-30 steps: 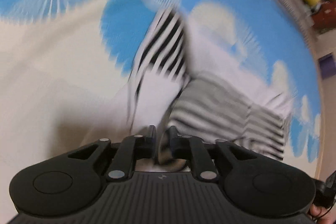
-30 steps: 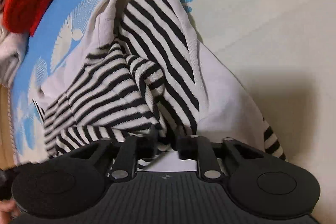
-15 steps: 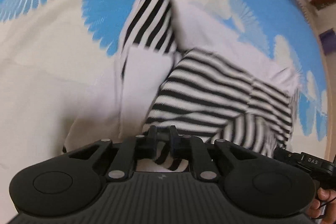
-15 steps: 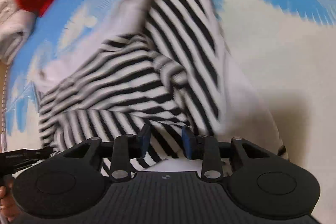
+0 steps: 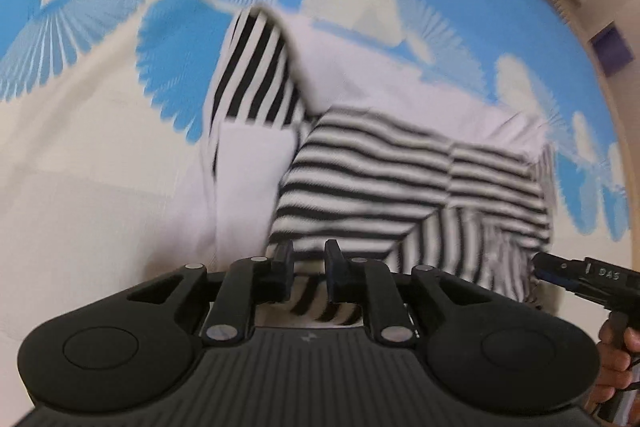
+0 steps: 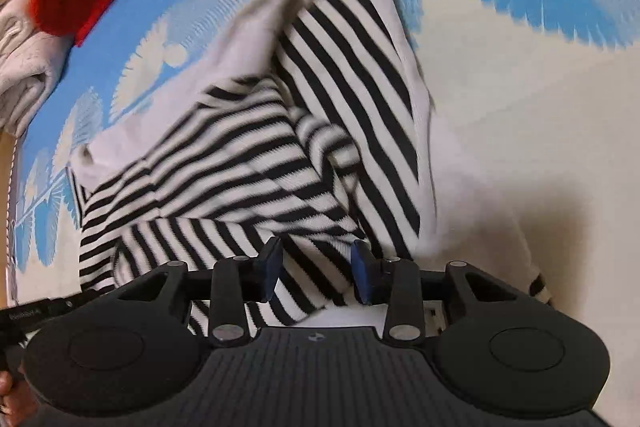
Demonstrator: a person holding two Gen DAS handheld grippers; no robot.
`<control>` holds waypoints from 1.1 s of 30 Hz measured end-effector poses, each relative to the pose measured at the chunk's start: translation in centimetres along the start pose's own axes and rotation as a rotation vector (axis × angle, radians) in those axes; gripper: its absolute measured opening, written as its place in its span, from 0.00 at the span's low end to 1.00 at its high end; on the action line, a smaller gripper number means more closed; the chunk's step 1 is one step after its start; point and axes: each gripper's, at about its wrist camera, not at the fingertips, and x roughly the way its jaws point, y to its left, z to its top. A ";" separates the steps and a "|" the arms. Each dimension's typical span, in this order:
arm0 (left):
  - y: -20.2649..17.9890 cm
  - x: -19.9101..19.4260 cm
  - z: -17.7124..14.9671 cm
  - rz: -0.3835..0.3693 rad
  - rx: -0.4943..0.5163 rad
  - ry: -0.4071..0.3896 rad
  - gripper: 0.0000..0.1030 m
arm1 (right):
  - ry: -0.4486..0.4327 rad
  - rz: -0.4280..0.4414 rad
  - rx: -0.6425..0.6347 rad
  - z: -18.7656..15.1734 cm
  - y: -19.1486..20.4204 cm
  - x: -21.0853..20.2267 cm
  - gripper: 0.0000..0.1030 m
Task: Fold small clothes
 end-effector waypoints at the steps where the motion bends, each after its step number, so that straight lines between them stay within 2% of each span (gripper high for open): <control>1: -0.2 -0.9 -0.1 -0.015 0.005 -0.025 0.16 | -0.026 0.000 -0.011 -0.1 0.4 -0.6 0.39; 4: -0.6 -3.6 -0.8 -0.020 0.037 -0.122 0.16 | -0.117 0.008 -0.037 0.1 1.4 -3.2 0.39; 7: -1.0 -5.8 -2.1 0.006 0.067 -0.212 0.16 | -0.233 0.018 -0.083 0.3 2.1 -7.0 0.39; 10: -1.3 -8.4 -3.8 0.013 0.116 -0.265 0.16 | -0.383 0.012 -0.149 -0.6 2.8 -12.3 0.39; 12: -1.3 -10.6 -5.1 -0.001 0.148 -0.286 0.16 | -0.450 0.008 -0.143 -1.6 2.6 -15.5 0.40; 16: -1.5 -14.8 -9.2 -0.001 0.220 -0.358 0.17 | -0.509 0.027 -0.189 -5.6 1.5 -19.8 0.40; 19: -0.9 -16.4 -13.2 -0.023 0.237 -0.387 0.17 | -0.548 -0.026 -0.252 -9.8 0.2 -21.1 0.41; 21: -0.3 -16.2 -16.1 -0.037 0.243 -0.383 0.17 | -0.575 -0.071 -0.228 -12.4 -1.3 -21.3 0.41; 25: 1.3 -13.5 -21.3 -0.021 0.247 -0.357 0.17 | -0.523 -0.118 -0.112 -15.9 -4.8 -19.4 0.41; 27: 2.8 -11.6 -23.3 0.011 0.210 -0.307 0.19 | -0.441 -0.171 -0.070 -16.8 -6.0 -17.7 0.41; 29: 4.0 -10.5 -24.0 0.040 0.135 -0.243 0.21 | -0.355 -0.138 -0.003 -17.2 -7.1 -15.9 0.41; 31: 5.1 -10.3 -24.3 -0.005 0.074 -0.224 0.43 | -0.293 -0.112 0.046 -17.7 -8.2 -14.3 0.41; 33: 5.8 -10.1 -24.5 -0.017 0.036 -0.206 0.51 | -0.227 -0.137 0.032 -18.8 -8.7 -12.5 0.45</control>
